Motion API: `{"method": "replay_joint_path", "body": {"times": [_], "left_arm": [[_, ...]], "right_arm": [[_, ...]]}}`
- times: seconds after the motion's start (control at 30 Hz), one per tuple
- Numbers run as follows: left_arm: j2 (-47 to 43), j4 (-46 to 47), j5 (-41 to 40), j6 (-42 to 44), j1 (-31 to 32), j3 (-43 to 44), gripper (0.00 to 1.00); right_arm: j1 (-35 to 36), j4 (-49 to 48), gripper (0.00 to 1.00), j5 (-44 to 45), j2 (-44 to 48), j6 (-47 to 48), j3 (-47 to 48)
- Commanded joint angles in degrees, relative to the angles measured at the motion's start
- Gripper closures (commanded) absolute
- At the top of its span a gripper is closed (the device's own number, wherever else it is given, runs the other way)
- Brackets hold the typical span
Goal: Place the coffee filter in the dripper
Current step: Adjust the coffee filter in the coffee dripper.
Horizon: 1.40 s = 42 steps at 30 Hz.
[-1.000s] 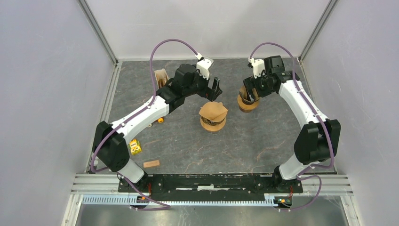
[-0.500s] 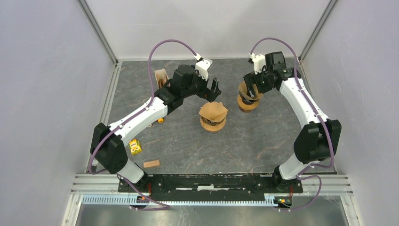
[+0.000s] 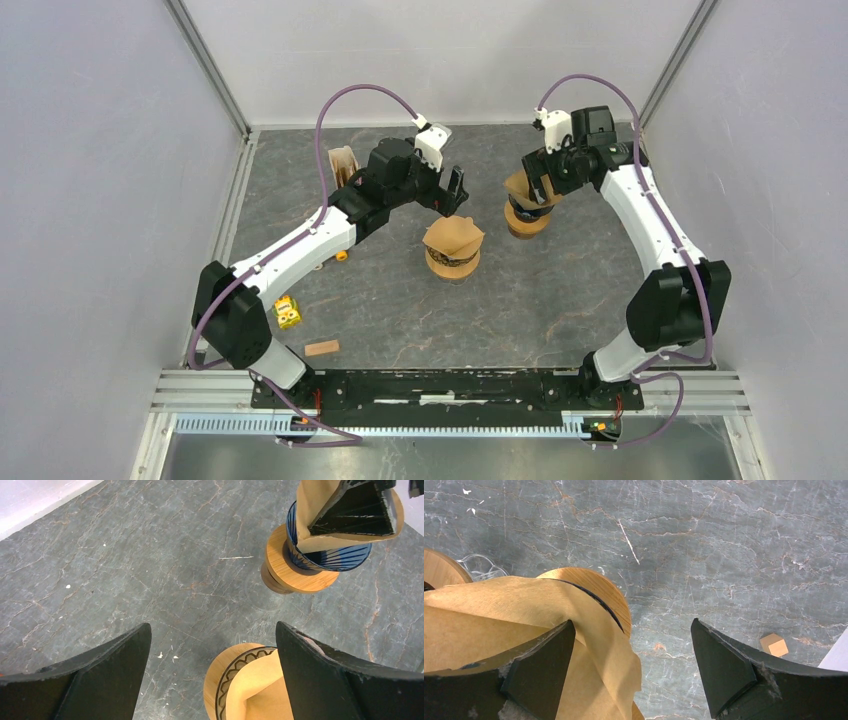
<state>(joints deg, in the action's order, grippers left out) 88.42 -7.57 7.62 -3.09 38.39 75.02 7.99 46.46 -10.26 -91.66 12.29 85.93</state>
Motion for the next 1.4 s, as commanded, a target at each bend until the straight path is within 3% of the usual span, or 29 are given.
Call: {"method": "replay_joint_path", "body": {"times": [0.0, 0.37, 0.83, 1.37], "left_arm": [[-2.8, 1.6, -1.0, 3.0, 0.3, -0.1, 0.0], [-3.1, 1.7, -1.4, 3.0, 0.3, -0.4, 0.0], [-3.7, 1.9, -2.3, 5.2, 0.3, -1.0, 0.0], [-5.9, 0.4, -4.7, 7.7, 0.3, -0.7, 0.0]], "right_arm": [[-0.3, -0.5, 0.07, -1.6, 3.7, 0.9, 2.1], [-0.4, -3.8, 0.07, -2.6, 6.9, 1.4, -2.2], [-0.4, -1.6, 0.07, -1.8, 8.4, 2.4, 2.8], [-0.2, -3.4, 0.07, -4.4, 16.0, 4.0, -5.0]]}}
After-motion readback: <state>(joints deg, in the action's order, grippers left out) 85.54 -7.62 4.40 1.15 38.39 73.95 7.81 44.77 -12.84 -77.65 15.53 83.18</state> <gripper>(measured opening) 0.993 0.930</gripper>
